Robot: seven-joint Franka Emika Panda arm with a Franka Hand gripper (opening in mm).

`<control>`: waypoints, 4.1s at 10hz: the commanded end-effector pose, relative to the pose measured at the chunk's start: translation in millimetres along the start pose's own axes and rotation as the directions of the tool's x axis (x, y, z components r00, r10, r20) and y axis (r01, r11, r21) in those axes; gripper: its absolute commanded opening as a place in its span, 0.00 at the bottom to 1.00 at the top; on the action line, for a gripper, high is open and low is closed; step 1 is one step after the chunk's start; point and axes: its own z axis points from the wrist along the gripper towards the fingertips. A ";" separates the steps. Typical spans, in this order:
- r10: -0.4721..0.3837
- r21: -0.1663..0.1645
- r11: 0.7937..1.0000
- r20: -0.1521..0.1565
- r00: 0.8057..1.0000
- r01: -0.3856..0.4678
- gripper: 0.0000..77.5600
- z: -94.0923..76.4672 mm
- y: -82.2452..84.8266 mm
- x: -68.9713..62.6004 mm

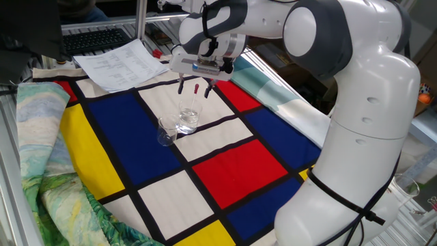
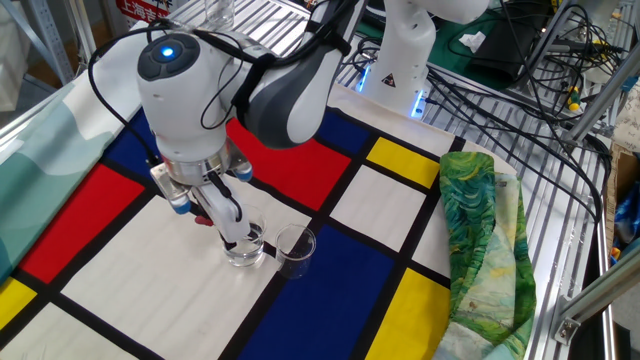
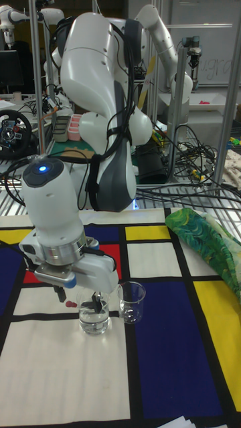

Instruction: Transfer liquid using a dropper

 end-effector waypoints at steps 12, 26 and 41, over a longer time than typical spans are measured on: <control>-0.018 0.012 1.000 0.043 0.999 0.017 0.01 -1.6 0.1 -1.4; 0.000 0.010 1.000 0.056 0.998 0.000 0.01 -20.0 -0.9 1.0; -0.006 0.027 1.000 0.046 0.999 0.005 0.01 -74.3 10.4 -13.7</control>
